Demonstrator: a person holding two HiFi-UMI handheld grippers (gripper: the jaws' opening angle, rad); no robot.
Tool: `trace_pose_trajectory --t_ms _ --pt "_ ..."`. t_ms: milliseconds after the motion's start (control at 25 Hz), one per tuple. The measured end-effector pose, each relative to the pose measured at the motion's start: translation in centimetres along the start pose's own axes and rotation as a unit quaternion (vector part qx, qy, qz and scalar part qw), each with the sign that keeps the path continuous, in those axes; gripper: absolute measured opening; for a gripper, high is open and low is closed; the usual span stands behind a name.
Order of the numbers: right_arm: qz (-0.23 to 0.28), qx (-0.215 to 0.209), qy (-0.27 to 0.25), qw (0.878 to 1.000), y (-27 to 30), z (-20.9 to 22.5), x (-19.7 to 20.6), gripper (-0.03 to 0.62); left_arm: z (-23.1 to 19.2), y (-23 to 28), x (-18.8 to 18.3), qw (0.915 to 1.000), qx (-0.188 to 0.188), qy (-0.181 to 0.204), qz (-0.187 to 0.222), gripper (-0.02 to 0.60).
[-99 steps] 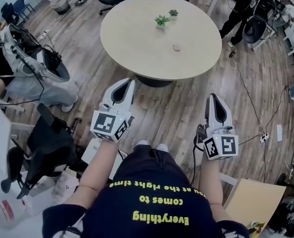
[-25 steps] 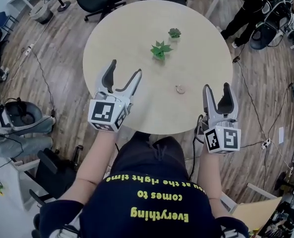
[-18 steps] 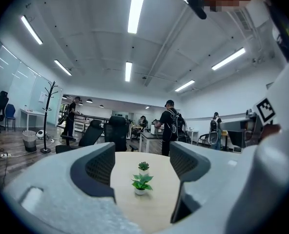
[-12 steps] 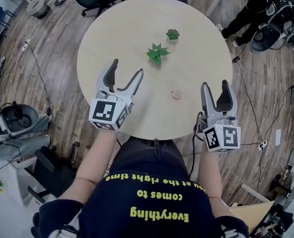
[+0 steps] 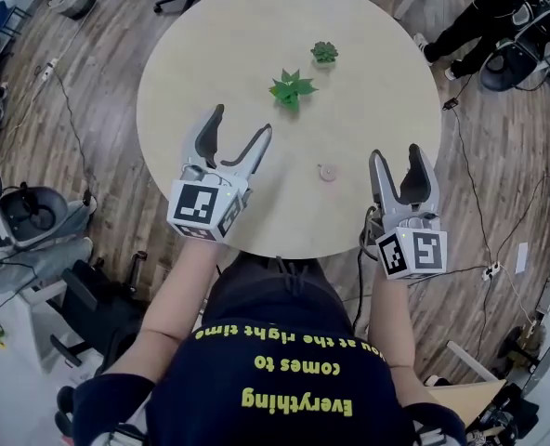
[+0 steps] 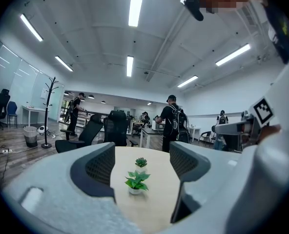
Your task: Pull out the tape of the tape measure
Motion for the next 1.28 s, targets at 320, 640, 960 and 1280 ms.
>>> trace_pose_trajectory --t_ms 320,640,960,1280 --pt "-0.062 -0.038 0.009 0.997 2.0 0.3 6.4 0.293 0.9 1.5 4.5 0.9991 0.016 -0.030 -0.026 0.351" --pt "-0.187 -0.113 -0.059 0.974 5.0 -0.7 14.4 0.291 1.6 1.9 8.2 0.9968 0.032 -0.048 -0.055 0.337" --pt "-0.318 -0.232 -0.177 0.902 7.4 -1.6 23.3 0.285 1.8 1.3 9.7 0.9956 0.031 -0.047 -0.075 0.337" --pt "-0.377 -0.272 -0.236 0.853 9.0 -0.5 29.1 0.272 1.6 1.5 10.6 0.9951 0.027 -0.049 -0.081 0.336"
Point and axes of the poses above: the fingertips, and each gripper's own axes: y forward along the fingers, z to its right, x out of its underside, the point moved 2 cm from there along -y, backward along the fingers, and after that the axes turned 11 degrees about -z, right-handed, at the moved point
